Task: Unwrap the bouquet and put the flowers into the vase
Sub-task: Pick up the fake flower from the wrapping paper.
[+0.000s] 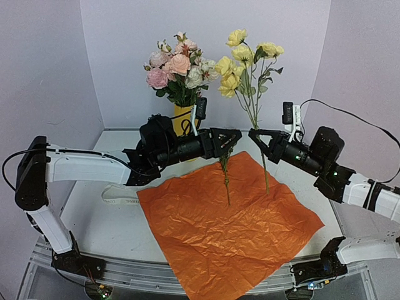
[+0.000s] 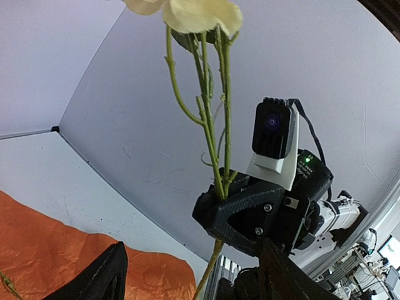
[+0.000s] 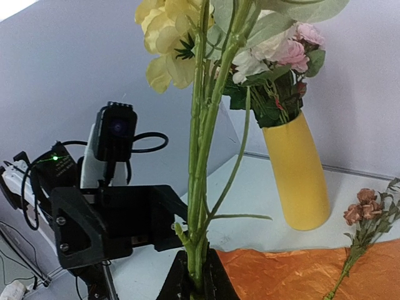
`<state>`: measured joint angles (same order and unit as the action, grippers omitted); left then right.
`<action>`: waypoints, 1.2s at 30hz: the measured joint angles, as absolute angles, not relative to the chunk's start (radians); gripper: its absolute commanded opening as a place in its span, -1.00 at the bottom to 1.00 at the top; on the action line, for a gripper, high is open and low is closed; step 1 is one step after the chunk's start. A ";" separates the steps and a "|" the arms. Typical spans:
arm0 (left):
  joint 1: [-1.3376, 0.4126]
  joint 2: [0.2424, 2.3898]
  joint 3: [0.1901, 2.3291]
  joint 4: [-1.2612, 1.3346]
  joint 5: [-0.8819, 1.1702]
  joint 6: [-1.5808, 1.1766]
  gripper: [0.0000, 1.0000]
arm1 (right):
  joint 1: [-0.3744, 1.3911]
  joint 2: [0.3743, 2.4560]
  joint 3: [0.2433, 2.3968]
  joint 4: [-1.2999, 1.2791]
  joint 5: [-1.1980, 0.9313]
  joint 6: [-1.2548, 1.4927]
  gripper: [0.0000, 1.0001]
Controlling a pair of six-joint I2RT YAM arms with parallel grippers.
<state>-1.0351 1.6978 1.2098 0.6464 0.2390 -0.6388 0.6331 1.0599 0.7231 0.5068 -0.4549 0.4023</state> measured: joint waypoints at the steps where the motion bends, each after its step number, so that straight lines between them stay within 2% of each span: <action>1: -1.035 1.702 1.216 0.656 0.240 -0.639 0.40 | 0.634 1.058 0.723 0.513 -0.461 0.406 -1.00; 10: -1.038 1.731 1.306 0.719 0.260 -0.645 0.33 | 0.640 1.041 0.721 0.568 -0.538 0.451 -1.00; 18: -1.040 1.759 1.357 0.743 0.296 -0.647 0.11 | 0.665 1.051 0.721 0.589 -0.580 0.471 -1.00; 22: -1.040 1.769 1.370 0.744 0.305 -0.642 -0.22 | 0.685 1.066 0.721 0.595 -0.595 0.474 -1.00; 24: -1.040 1.769 1.370 0.743 0.309 -0.637 -0.33 | 0.691 1.072 0.719 0.599 -0.597 0.476 -1.00; 25: -1.040 1.769 1.370 0.744 0.311 -0.629 -0.53 | 0.694 1.074 0.717 0.601 -0.598 0.476 -1.00; 26: -1.040 1.769 1.371 0.744 0.312 -0.625 -0.63 | 0.698 1.079 0.717 0.604 -0.601 0.477 -0.99; 27: -1.040 1.769 1.372 0.743 0.313 -0.630 -0.82 | 0.698 1.081 0.717 0.604 -0.601 0.477 -0.90; 28: -1.040 1.769 1.372 0.743 0.314 -0.625 -0.98 | 0.701 1.085 0.717 0.606 -0.605 0.477 -0.72; 29: -1.040 1.769 1.372 0.746 0.320 -0.619 -1.00 | 0.702 1.089 0.717 0.606 -0.605 0.477 -0.58; 31: -1.040 1.769 1.373 0.746 0.319 -0.616 -1.00 | 0.703 1.097 0.717 0.606 -0.604 0.476 0.00; 32: -1.040 1.769 1.373 0.745 0.319 -0.611 -1.00 | 0.703 1.100 0.717 0.607 -0.605 0.482 0.21; 35: -1.041 1.764 1.361 0.743 0.316 -0.575 -1.00 | 0.704 1.102 0.717 0.609 -0.598 0.466 0.67; 36: -1.041 1.750 1.338 0.742 0.311 -0.548 -1.00 | 0.704 1.102 0.717 0.608 -0.589 0.465 0.70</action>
